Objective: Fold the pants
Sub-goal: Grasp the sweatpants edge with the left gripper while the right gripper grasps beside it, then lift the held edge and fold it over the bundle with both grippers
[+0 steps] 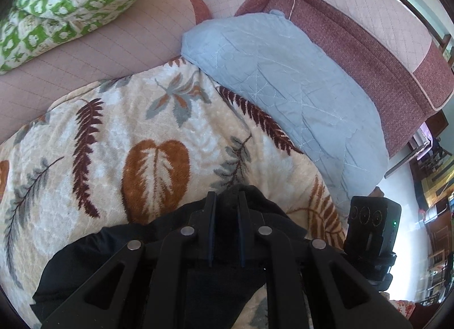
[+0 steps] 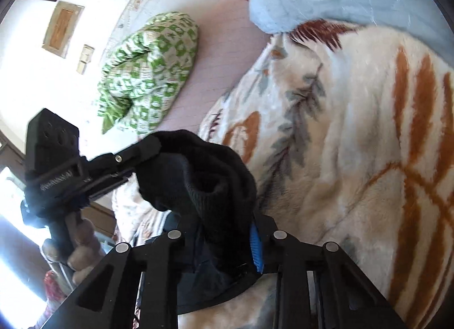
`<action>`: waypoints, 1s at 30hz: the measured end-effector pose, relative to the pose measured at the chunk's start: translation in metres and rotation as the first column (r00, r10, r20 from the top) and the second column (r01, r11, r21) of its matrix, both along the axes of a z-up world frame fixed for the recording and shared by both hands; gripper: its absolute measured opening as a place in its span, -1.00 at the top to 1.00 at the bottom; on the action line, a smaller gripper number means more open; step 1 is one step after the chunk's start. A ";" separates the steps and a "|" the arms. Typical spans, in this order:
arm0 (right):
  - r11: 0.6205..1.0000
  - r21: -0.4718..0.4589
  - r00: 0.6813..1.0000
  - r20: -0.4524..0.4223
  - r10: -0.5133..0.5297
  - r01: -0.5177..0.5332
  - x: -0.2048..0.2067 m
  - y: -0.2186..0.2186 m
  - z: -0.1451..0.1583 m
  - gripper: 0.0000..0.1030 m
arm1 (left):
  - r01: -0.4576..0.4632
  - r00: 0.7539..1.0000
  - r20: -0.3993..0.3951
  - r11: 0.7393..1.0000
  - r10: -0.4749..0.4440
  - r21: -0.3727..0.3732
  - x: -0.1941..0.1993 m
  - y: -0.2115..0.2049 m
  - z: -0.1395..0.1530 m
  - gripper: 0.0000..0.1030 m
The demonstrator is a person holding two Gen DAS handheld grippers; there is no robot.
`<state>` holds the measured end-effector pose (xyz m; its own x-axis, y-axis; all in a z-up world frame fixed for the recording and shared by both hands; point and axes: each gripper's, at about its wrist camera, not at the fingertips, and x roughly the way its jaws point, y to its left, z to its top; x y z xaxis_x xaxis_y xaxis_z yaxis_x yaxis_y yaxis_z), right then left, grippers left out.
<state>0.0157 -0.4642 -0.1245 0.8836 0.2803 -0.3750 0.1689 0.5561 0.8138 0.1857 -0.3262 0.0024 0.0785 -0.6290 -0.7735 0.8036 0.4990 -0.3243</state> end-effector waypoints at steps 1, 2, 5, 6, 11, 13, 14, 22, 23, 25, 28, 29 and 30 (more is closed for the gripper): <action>1.000 -0.007 1.000 0.005 0.007 -0.007 -0.001 0.003 0.005 0.47 | -0.008 1.000 0.003 1.000 0.008 -0.005 -0.001 0.006 0.003 0.77; 1.000 -0.010 1.000 0.010 0.016 -0.016 -0.003 0.007 0.011 0.49 | -0.017 1.000 0.008 1.000 0.017 -0.011 -0.001 0.013 0.007 0.77; 0.996 -0.066 0.998 0.017 0.055 -0.053 -0.007 0.029 0.031 0.52 | -0.047 0.999 0.014 0.998 0.048 -0.029 -0.001 0.033 0.016 0.77; 0.993 -0.098 0.997 0.011 0.070 -0.069 -0.007 0.038 0.039 0.52 | -0.060 0.998 0.015 0.998 0.060 -0.035 0.000 0.041 0.017 0.77; 0.976 -0.160 0.989 -0.006 0.146 -0.145 0.001 0.082 0.064 0.52 | -0.151 0.989 -0.006 0.986 0.151 -0.075 0.011 0.092 0.022 0.77; 0.967 -0.178 0.983 -0.011 0.181 -0.180 0.010 0.101 0.073 0.52 | -0.191 0.982 -0.024 0.977 0.189 -0.093 0.017 0.114 0.022 0.77; 0.962 -0.187 0.980 -0.013 0.198 -0.197 0.013 0.109 0.076 0.52 | -0.212 0.977 -0.033 0.972 0.210 -0.101 0.020 0.125 0.021 0.77; 0.889 -0.271 0.929 -0.071 0.363 -0.368 0.053 0.196 0.089 0.54 | -0.350 0.935 -0.113 0.927 0.336 -0.139 0.040 0.203 -0.001 0.77; 0.880 -0.279 0.923 -0.081 0.376 -0.384 0.056 0.205 0.088 0.54 | -0.362 0.930 -0.119 0.922 0.348 -0.137 0.042 0.210 -0.005 0.77; 0.863 -0.291 0.910 -0.105 0.401 -0.414 0.065 0.224 0.085 0.54 | -0.381 0.922 -0.131 0.914 0.365 -0.135 0.047 0.222 -0.012 0.77; 0.846 -0.297 0.897 -0.137 0.421 -0.442 0.076 0.244 0.078 0.54 | -0.412 0.907 -0.158 0.900 0.391 -0.140 0.052 0.240 -0.024 0.77; 0.843 -0.295 0.893 -0.146 0.426 -0.450 0.078 0.249 0.075 0.54 | -0.422 0.902 -0.167 0.895 0.398 -0.144 0.053 0.246 -0.027 0.77; 0.839 -0.294 0.889 -0.155 0.430 -0.457 0.082 0.254 0.073 0.54 | -0.430 0.898 -0.175 0.891 0.405 -0.148 0.054 0.250 -0.030 0.77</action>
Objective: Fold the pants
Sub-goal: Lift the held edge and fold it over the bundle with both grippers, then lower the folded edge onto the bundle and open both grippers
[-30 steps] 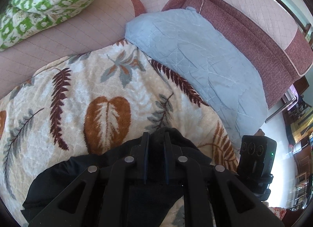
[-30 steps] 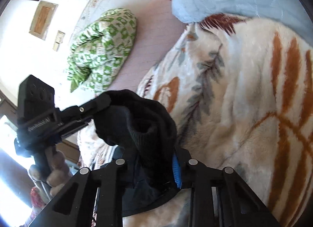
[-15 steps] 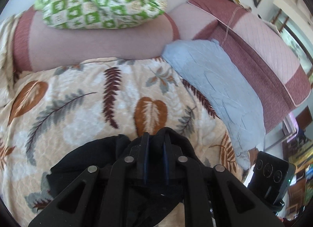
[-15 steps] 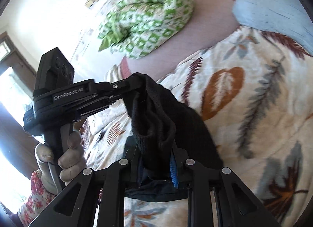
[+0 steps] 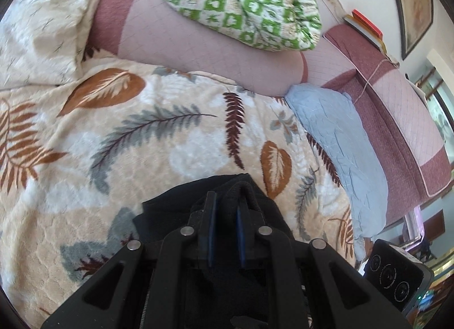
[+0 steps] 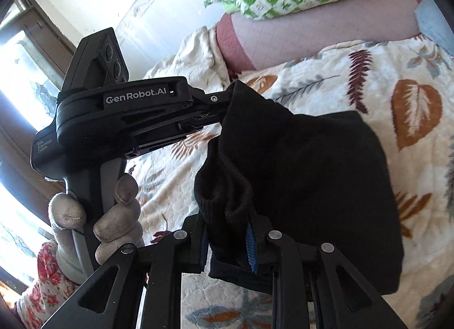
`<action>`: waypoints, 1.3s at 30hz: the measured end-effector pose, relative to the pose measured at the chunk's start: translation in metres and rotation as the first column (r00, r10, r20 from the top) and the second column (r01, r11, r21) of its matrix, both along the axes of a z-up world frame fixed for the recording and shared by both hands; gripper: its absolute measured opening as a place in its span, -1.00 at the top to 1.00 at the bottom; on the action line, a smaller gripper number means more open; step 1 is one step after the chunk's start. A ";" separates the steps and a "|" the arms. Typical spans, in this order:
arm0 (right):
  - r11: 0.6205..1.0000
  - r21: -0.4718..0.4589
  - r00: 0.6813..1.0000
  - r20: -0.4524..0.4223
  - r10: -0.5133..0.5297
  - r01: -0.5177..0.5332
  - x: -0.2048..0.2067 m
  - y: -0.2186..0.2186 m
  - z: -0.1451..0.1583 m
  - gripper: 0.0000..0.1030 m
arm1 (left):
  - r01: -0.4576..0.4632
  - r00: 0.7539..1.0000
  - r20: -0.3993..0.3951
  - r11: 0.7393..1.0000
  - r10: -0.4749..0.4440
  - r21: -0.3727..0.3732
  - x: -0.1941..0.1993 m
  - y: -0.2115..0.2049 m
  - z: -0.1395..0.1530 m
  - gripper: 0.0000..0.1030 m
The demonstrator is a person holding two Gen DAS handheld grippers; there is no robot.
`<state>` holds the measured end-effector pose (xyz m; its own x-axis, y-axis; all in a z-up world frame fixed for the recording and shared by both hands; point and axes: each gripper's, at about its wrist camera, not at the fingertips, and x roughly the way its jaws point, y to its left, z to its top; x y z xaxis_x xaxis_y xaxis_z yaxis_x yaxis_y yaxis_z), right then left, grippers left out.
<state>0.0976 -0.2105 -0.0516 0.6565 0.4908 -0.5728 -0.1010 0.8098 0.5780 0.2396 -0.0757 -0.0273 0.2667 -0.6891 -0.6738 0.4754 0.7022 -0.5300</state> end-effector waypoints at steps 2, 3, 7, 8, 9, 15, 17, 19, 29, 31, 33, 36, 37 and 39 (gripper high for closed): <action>1.000 -0.005 1.000 -0.016 0.010 -0.010 0.005 0.008 -0.005 0.54 | -0.016 1.000 -0.013 1.000 0.016 -0.013 0.001 0.009 -0.006 0.77; 1.000 -0.008 1.000 -0.024 0.015 -0.015 0.007 0.011 -0.007 0.54 | -0.025 1.000 -0.019 1.000 0.024 -0.018 0.002 0.013 -0.009 0.77; 0.999 -0.027 0.999 -0.043 0.033 -0.034 0.011 0.024 -0.015 0.54 | -0.061 0.998 -0.033 0.998 0.061 -0.011 0.006 0.025 -0.020 0.77; 0.999 -0.034 0.998 -0.047 0.036 -0.038 0.012 0.027 -0.016 0.54 | -0.076 0.997 -0.035 0.997 0.076 0.000 0.007 0.029 -0.023 0.77; 0.998 -0.042 0.998 -0.052 0.039 -0.042 0.014 0.030 -0.018 0.53 | -0.086 0.996 -0.037 0.996 0.086 0.012 0.008 0.031 -0.025 0.75; 0.991 -0.116 0.996 -0.062 0.059 -0.066 0.022 0.048 -0.027 0.43 | -0.154 0.985 -0.073 0.987 0.157 0.041 0.011 0.056 -0.041 0.58; 0.985 -0.154 0.996 -0.053 0.075 -0.082 0.020 0.056 -0.028 0.34 | -0.175 0.980 -0.089 0.983 0.179 0.052 0.012 0.063 -0.045 0.49; 0.977 -0.187 0.995 -0.048 0.092 -0.100 0.019 0.063 -0.029 0.20 | -0.190 0.976 -0.094 0.979 0.196 0.070 0.012 0.068 -0.049 0.44; 0.923 -0.332 0.980 -0.030 0.195 -0.194 0.005 0.104 -0.029 -0.57 | -0.287 0.948 -0.104 0.950 0.300 0.120 0.003 0.104 -0.051 0.08; 0.925 -0.324 0.979 -0.033 0.200 -0.200 0.000 0.101 -0.027 -0.57 | -0.325 0.934 -0.125 0.940 0.336 0.098 0.001 0.121 -0.050 0.08; 0.930 -0.303 0.977 -0.040 0.208 -0.210 -0.006 0.095 -0.024 -0.57 | -0.361 0.920 -0.128 0.928 0.370 0.090 -0.004 0.133 -0.043 0.08; 0.942 -0.263 0.978 -0.026 0.209 -0.208 -0.019 0.078 -0.013 -0.57 | -0.356 0.927 -0.096 0.931 0.363 0.078 -0.016 0.130 -0.025 0.07; 0.945 -0.260 0.980 -0.018 0.200 -0.198 -0.022 0.073 -0.010 -0.57 | -0.342 0.934 -0.082 0.937 0.347 0.068 -0.020 0.125 -0.020 0.06; 0.956 -0.254 0.988 0.009 0.156 -0.149 -0.031 0.056 -0.002 -0.57 | -0.310 0.948 -0.062 0.950 0.312 0.048 -0.027 0.111 -0.011 0.02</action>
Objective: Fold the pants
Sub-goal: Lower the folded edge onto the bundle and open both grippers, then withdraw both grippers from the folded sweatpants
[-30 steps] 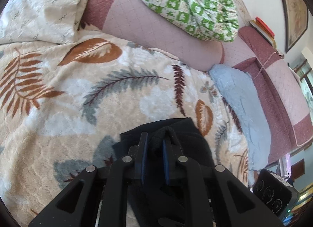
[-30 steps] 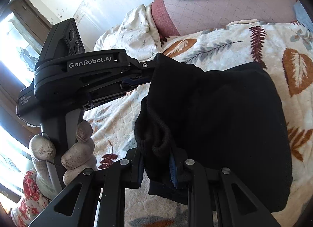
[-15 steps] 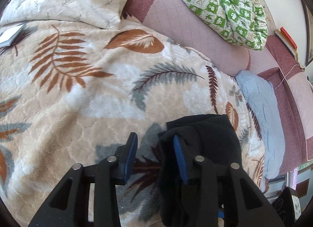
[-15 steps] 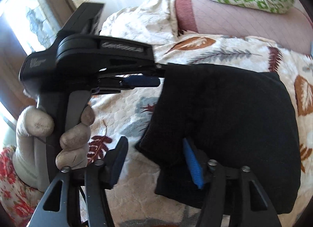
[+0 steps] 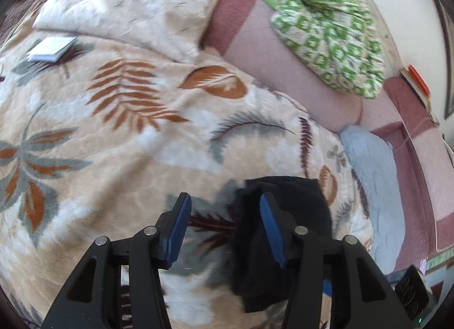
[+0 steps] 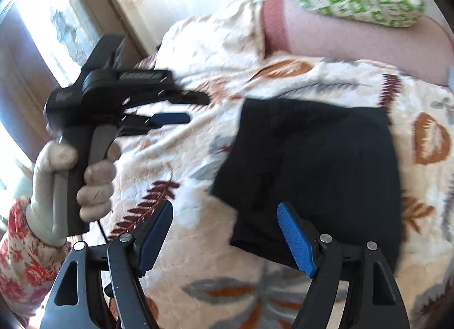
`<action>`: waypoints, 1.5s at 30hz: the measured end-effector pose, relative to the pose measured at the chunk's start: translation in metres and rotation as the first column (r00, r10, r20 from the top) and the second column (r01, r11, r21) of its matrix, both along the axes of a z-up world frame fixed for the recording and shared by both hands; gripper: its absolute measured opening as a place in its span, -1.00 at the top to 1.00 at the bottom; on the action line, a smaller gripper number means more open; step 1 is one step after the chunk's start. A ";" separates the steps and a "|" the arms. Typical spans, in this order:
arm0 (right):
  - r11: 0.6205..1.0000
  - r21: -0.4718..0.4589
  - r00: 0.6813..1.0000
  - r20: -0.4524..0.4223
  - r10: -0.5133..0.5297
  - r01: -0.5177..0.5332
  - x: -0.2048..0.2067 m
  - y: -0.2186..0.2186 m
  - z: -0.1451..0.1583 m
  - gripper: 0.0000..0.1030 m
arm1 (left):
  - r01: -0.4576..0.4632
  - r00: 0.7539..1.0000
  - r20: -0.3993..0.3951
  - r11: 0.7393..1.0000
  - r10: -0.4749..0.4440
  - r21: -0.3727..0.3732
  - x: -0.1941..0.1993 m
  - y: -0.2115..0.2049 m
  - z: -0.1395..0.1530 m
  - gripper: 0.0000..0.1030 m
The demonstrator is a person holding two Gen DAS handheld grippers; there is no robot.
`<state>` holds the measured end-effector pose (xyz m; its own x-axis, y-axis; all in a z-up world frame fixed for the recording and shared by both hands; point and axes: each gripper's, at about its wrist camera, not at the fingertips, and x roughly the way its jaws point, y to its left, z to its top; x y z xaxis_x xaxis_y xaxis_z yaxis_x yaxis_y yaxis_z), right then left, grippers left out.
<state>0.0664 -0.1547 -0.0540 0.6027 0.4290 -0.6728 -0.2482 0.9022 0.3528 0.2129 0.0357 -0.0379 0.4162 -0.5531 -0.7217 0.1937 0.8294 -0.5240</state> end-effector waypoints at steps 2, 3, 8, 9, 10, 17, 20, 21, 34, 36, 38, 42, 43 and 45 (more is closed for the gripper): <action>0.998 0.012 0.998 0.019 -0.061 0.061 -0.007 -0.019 0.004 -0.57 | 0.039 0.999 0.014 0.999 -0.039 -0.022 -0.003 -0.020 0.005 -0.04; 0.995 0.022 0.995 0.025 -0.097 0.097 -0.011 -0.029 0.004 -0.57 | 0.058 0.998 0.015 0.998 -0.058 -0.032 -0.003 -0.030 0.005 -0.11; 0.977 0.051 0.979 -0.008 -0.205 0.205 -0.009 -0.063 -0.007 -0.57 | 0.085 0.994 -0.063 0.996 -0.087 -0.028 0.006 -0.066 -0.020 -0.13; 0.977 0.052 0.978 -0.012 -0.207 0.208 -0.009 -0.065 -0.010 -0.57 | 0.071 0.993 -0.091 0.997 -0.073 -0.020 0.009 -0.067 -0.028 -0.13; 0.977 0.046 0.978 -0.012 -0.210 0.210 -0.008 -0.065 -0.012 -0.57 | 0.058 0.991 -0.120 0.998 -0.061 -0.023 0.011 -0.067 -0.037 -0.13; 0.984 -0.034 0.985 0.020 -0.173 0.174 -0.007 -0.059 -0.026 -0.57 | 0.042 0.985 -0.169 0.999 -0.042 -0.004 -0.001 -0.064 -0.058 -0.18; 0.977 -0.135 0.986 0.028 -0.165 0.167 -0.006 -0.053 -0.029 -0.57 | 0.058 0.984 -0.169 0.998 -0.059 -0.012 -0.012 -0.063 -0.055 -0.20; 0.969 -0.179 0.985 0.024 -0.171 0.172 -0.005 -0.051 -0.030 -0.57 | 0.058 0.984 -0.169 0.998 -0.060 -0.014 -0.016 -0.062 -0.054 -0.20; 0.938 -0.149 0.942 -0.075 -0.327 0.313 -0.006 -0.099 -0.027 -0.64 | -0.059 0.995 -0.076 0.997 0.062 0.042 -0.083 -0.015 -0.022 -0.20; 0.931 -0.114 0.937 -0.009 -0.349 0.346 -0.014 -0.098 -0.011 -0.64 | -0.091 0.995 -0.036 0.992 0.094 0.082 -0.097 -0.009 -0.017 -0.20; 0.932 -0.100 0.938 0.032 -0.346 0.348 -0.013 -0.091 0.003 -0.64 | -0.129 0.992 0.017 0.983 0.128 0.133 -0.111 -0.002 -0.015 -0.20; 0.951 -0.132 0.960 0.040 -0.277 0.280 0.014 -0.059 0.018 -0.64 | -0.183 0.980 0.110 0.965 0.164 0.190 -0.133 0.009 -0.013 -0.21; 0.954 -0.146 0.965 0.037 -0.261 0.263 0.022 -0.051 0.018 -0.64 | -0.196 0.976 0.137 0.958 0.170 0.209 -0.138 0.011 -0.012 -0.21; 0.950 -0.193 0.969 0.031 -0.244 0.246 0.044 -0.033 0.016 -0.64 | -0.221 0.965 0.194 0.944 0.175 0.245 -0.146 0.014 -0.009 -0.21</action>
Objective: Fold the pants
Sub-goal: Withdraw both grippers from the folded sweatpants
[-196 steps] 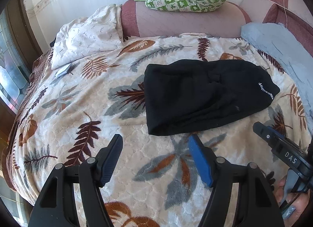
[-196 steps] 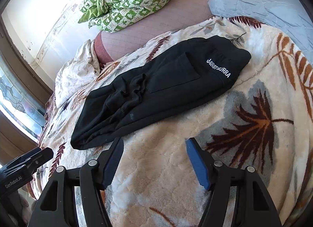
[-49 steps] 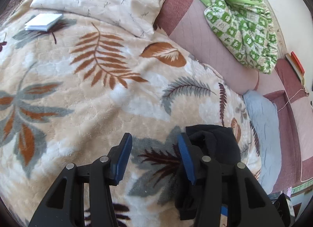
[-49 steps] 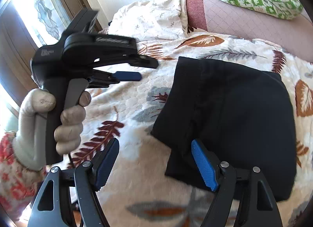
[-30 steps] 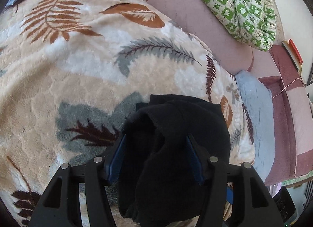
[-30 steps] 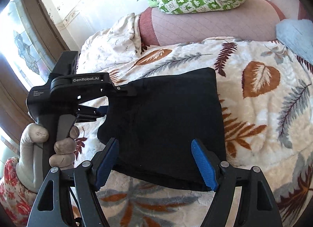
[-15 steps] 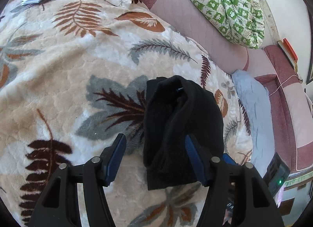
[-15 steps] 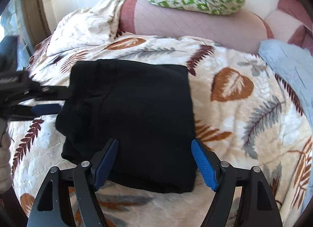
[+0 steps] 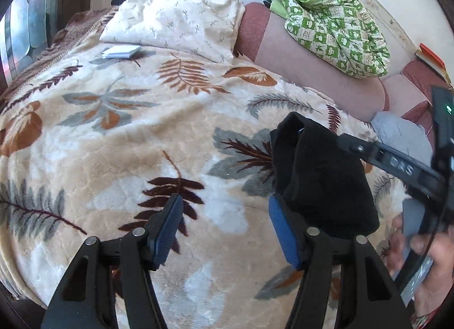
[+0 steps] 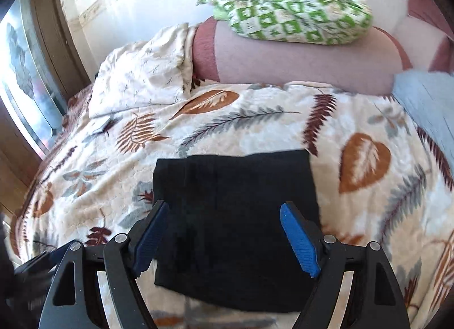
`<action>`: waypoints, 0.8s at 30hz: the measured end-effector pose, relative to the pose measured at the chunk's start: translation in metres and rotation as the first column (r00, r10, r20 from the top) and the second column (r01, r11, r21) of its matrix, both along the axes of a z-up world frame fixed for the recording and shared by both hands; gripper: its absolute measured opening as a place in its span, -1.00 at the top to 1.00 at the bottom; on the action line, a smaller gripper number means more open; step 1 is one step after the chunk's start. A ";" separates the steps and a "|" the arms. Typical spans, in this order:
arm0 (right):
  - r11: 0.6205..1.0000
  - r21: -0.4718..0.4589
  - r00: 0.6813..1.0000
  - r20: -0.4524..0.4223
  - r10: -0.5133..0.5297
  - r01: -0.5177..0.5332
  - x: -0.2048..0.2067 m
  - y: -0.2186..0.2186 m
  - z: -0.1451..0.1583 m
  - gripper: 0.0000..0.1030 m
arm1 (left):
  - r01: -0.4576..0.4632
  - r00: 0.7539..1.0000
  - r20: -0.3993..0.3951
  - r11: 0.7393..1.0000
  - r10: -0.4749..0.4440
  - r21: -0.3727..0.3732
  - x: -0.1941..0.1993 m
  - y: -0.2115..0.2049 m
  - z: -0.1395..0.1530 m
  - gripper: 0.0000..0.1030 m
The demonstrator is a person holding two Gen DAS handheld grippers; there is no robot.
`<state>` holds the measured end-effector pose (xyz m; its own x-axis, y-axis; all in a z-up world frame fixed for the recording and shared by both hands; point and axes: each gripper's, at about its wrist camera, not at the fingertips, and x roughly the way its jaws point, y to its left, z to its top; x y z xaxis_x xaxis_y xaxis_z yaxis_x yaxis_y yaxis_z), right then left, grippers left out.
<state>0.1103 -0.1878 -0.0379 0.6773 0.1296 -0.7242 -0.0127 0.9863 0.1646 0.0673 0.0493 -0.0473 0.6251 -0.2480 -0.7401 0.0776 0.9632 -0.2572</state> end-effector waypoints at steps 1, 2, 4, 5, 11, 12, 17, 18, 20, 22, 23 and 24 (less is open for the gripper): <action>1.000 -0.014 1.000 -0.016 0.001 -0.001 0.011 0.007 -0.003 -0.64 | -0.007 1.000 0.023 1.000 0.007 0.027 -0.004 0.001 0.001 -0.21; 1.000 -0.020 0.999 -0.036 0.000 -0.001 0.021 0.011 -0.007 -0.64 | -0.015 0.999 0.044 0.999 0.012 0.049 -0.007 0.003 0.003 -0.21; 1.000 -0.022 0.995 -0.103 -0.013 0.011 0.041 0.017 -0.023 -0.64 | -0.026 0.997 0.075 0.997 0.020 0.076 -0.012 0.006 0.005 -0.23; 0.999 -0.035 0.990 -0.141 -0.025 0.020 0.049 0.020 -0.033 -0.64 | -0.031 0.996 0.082 0.996 0.023 0.087 -0.014 0.007 0.005 -0.26; 0.999 -0.049 0.986 -0.165 -0.012 0.004 0.053 0.024 -0.041 -0.66 | -0.048 0.996 0.075 0.989 0.038 0.137 -0.022 0.013 0.005 -0.28; 1.000 -0.018 0.990 -0.141 -0.004 0.002 0.044 0.022 -0.033 -0.66 | -0.050 0.996 0.073 0.989 0.040 0.140 -0.023 0.013 0.005 -0.28; 0.999 0.044 1.000 -0.024 -0.003 0.004 -0.017 0.004 -0.003 -0.66 | -0.046 0.998 0.058 0.988 0.038 0.144 -0.035 0.007 0.012 -0.28; 0.999 0.044 1.000 -0.002 -0.014 0.014 -0.033 -0.002 0.000 -0.66 | -0.042 0.998 0.056 0.988 0.034 0.148 -0.037 0.004 0.013 -0.29; 0.998 0.040 0.999 0.032 -0.044 0.042 -0.059 -0.014 0.001 -0.66 | -0.027 0.998 0.053 0.987 0.019 0.155 -0.043 -0.004 0.017 -0.29; 0.996 0.034 0.995 0.059 -0.081 0.079 -0.086 -0.026 -0.001 -0.66 | -0.010 0.998 0.060 0.986 0.000 0.167 -0.051 -0.013 0.022 -0.29; 0.995 0.031 0.994 0.066 -0.093 0.091 -0.096 -0.030 -0.003 -0.67 | 0.001 0.998 0.064 0.985 -0.012 0.175 -0.055 -0.019 0.025 -0.29; 0.994 0.025 0.992 0.071 -0.104 0.103 -0.106 -0.034 -0.005 -0.67 | 0.010 0.997 0.067 0.984 -0.023 0.180 -0.058 -0.024 0.028 -0.29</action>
<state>0.0039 -0.2214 -0.0432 0.7384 0.0711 -0.6706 0.0767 0.9791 0.1882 0.0089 0.0257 -0.0197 0.6730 -0.1260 -0.7289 0.1055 0.9917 -0.0741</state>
